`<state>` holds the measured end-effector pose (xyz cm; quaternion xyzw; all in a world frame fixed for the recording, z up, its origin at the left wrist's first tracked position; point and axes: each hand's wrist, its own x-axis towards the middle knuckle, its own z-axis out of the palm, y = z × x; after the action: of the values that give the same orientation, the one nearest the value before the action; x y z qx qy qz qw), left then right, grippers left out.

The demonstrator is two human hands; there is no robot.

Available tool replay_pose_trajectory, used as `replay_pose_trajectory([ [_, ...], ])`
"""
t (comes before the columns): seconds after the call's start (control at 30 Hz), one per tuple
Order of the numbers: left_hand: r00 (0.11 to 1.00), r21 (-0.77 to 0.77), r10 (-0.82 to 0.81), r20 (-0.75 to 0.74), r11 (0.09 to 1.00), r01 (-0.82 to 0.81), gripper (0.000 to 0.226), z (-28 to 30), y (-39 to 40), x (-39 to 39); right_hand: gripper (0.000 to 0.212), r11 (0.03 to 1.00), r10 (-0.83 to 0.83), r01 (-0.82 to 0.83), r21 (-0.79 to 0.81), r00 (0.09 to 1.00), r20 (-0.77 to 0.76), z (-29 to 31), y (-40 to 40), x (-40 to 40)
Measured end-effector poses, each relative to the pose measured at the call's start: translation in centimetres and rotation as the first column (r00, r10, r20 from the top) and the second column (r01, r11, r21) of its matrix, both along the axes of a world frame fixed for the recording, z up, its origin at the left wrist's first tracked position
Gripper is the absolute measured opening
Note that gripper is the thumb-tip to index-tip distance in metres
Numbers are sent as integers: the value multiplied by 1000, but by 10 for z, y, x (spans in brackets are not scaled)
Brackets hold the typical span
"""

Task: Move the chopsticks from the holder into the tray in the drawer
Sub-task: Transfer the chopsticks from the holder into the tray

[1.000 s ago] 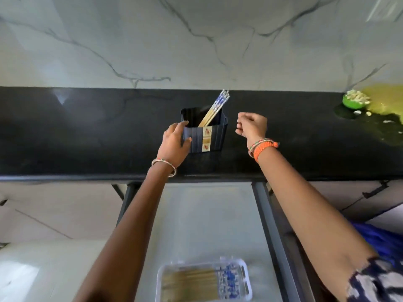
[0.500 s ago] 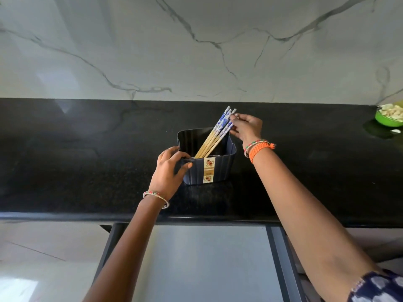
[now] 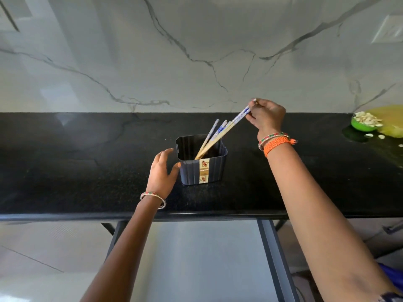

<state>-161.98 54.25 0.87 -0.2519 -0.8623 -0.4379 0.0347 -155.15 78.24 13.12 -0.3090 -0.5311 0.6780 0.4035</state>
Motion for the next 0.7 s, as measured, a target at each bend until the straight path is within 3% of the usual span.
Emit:
replay_pose_trajectory([
  [0.13,1000,75,20,20,997,-21,41,11,-26,23,11,999,-36,39,17,989,-146,40,-23,62],
  [0.27,988,178,49,149,981,-75,25,-8,-64,67,21,990,-50,19,-139,974,-222,3,-71,120],
  [0.37,937,146,108,331,976,-164,17,-54,-101,117,18,933,-95,52,-357,990,-105,-68,-115,161],
  [0.47,875,-3,182,448,979,-202,21,-107,-143,164,19,862,-94,121,-492,992,79,-143,-156,202],
  [0.57,817,-136,226,530,974,-182,22,-148,-182,197,29,814,-64,174,-555,975,213,-207,-188,241],
  [0.7,690,-255,243,682,963,-87,28,-179,-207,217,17,819,-35,241,-521,927,374,-262,-210,278],
])
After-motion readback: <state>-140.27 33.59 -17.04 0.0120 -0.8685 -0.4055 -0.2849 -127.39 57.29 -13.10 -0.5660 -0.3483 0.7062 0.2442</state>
